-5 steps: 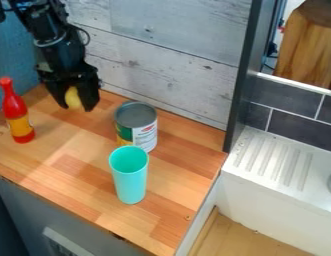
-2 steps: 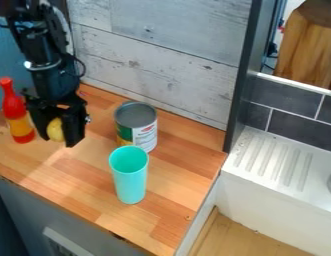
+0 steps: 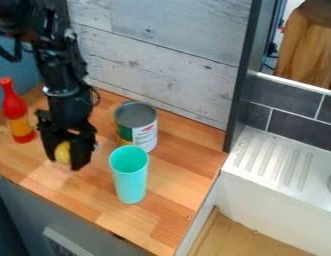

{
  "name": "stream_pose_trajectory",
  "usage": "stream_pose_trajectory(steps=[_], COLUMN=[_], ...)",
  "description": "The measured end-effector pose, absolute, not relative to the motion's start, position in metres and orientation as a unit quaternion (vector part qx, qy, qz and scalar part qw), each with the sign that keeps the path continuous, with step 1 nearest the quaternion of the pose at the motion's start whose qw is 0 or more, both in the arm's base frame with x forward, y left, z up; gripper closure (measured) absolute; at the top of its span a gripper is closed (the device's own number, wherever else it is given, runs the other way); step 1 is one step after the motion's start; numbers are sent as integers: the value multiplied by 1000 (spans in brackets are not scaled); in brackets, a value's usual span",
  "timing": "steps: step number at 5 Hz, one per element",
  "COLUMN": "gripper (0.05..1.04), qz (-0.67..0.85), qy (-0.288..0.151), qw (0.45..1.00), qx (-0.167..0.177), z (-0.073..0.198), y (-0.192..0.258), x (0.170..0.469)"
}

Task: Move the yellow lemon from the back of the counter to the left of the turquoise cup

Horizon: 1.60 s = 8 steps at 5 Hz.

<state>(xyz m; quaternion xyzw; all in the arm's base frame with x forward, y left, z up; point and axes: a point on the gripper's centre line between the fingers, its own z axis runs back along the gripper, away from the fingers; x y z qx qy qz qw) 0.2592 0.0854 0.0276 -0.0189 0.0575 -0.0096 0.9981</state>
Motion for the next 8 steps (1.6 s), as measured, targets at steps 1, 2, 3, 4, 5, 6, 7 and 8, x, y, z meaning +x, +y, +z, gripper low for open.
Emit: stream_pose_trajectory(steps=[1,2,3,4,5,6,7,8], gripper=[348,348,348,348,348,305,121,101], qz=[-22,-22,-6,-15,-19,-13,-17,-15], qy=[87,110,110,101,94,86,79,67], qw=[996,994,994,994,994,995,995,996], qx=[-19,-7,-13,-33,-43,-53,-64,-58], z=[19,16,9,3,2,2,3,7], y=[84,88,101,102,104,107,107,111], x=[242,230,225,228,232,234,236,238])
